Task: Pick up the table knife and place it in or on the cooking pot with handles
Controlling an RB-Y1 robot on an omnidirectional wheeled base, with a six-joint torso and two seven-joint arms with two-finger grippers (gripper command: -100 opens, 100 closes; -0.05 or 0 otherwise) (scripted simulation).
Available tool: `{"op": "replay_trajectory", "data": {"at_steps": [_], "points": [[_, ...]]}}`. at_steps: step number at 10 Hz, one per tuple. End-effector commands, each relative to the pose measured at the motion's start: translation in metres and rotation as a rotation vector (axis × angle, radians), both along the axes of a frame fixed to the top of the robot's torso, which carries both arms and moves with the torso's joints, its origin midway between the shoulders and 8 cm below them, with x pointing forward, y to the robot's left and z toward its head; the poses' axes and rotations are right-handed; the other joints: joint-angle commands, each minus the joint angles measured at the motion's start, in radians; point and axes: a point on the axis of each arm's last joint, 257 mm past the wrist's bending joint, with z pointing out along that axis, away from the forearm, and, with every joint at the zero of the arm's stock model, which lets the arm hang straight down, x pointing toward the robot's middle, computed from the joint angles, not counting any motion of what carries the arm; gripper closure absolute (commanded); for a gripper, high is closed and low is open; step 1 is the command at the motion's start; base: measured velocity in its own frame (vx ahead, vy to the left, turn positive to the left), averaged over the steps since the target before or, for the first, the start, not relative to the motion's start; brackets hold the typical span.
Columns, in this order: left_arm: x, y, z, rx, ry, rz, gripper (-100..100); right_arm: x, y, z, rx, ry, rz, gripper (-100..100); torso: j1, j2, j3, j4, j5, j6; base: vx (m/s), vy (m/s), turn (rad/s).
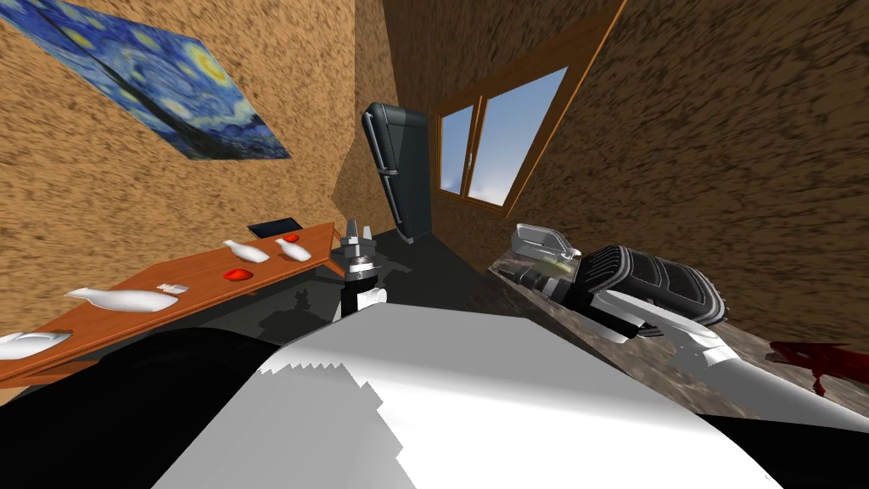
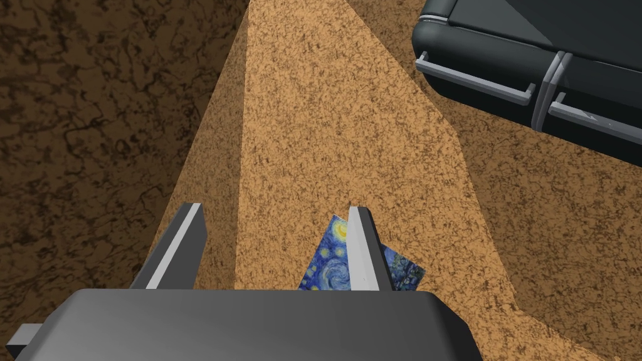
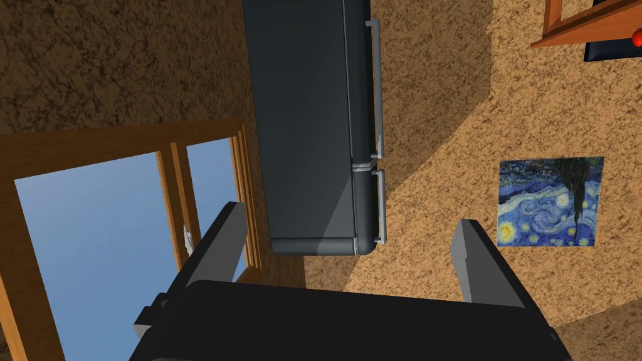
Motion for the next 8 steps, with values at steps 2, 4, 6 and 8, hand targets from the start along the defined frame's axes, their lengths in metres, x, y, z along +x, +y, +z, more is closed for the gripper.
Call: {"op": "replay_trajectory", "data": {"at_steps": [2,4,6,8], "points": [[0.0,0.0,0.0,0.0,0.0,0.0,0,-0.019,-0.026,-0.039,-0.131,0.088,0.015,-100,0.0,0.0,0.0,0.0,0.0,0.0,0.019,-0.004,0.021],[0.0,0.0,0.0,0.0,0.0,0.0,0,-0.029,-0.039,-0.054,-0.19,0.126,0.021,-100,-0.001,0.0,0.0,0.0,0.0,0.0,0.021,-0.011,0.011],[0.0,0.0,0.0,0.0,0.0,0.0,0,-0.049,-0.065,-0.08,-0.296,0.194,0.029,-100,-0.002,0.0,0.0,0.0,0.0,0.0,0.033,-0.03,0.033],[0.0,0.0,0.0,0.0,0.0,0.0,0,-0.06,-0.081,-0.09,-0.357,0.229,0.037,-100,-0.002,0.0,0.0,0.0,-0.001,0.0,0.023,-0.024,0.011]]}}
